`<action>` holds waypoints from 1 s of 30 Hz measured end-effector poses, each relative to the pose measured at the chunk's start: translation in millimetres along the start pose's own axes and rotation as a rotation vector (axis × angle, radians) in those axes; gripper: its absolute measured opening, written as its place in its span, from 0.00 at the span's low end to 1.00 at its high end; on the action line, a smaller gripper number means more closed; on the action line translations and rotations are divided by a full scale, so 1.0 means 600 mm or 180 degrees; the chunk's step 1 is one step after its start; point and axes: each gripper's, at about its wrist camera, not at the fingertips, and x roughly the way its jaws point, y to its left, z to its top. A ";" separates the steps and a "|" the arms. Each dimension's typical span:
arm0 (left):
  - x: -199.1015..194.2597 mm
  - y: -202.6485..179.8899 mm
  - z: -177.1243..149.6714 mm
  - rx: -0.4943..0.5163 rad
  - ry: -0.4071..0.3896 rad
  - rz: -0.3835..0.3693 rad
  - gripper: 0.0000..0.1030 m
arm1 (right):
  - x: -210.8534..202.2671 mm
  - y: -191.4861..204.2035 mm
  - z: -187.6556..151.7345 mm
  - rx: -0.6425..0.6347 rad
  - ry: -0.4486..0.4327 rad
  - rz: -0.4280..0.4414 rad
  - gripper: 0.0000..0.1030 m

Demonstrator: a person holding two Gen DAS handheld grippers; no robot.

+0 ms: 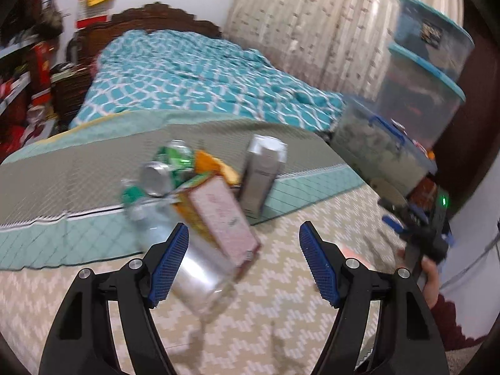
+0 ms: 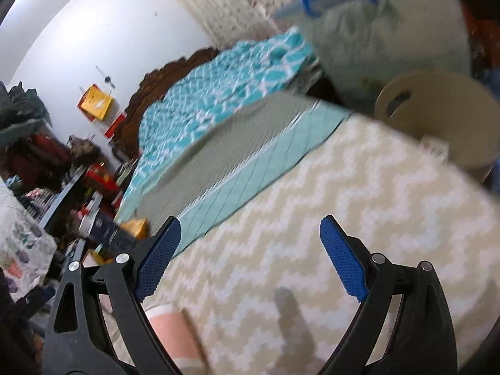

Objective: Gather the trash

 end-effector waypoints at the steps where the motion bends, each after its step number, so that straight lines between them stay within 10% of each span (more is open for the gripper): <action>1: -0.004 0.009 -0.001 -0.0036 -0.0016 0.0030 0.68 | 0.003 0.006 -0.007 -0.0031 0.0030 0.0005 0.88; 17: 0.076 0.090 -0.040 -0.0568 0.0465 -0.0127 0.68 | 0.041 0.205 -0.055 -0.0958 0.0547 0.0395 0.88; 24: 0.136 0.095 -0.034 -0.0753 0.0599 -0.0083 0.87 | 0.106 0.326 -0.108 -0.1472 0.1100 0.0653 0.88; 30: 0.140 0.110 -0.053 -0.0760 0.0618 -0.0132 0.73 | 0.165 0.354 -0.135 -0.1480 0.1327 0.0542 0.88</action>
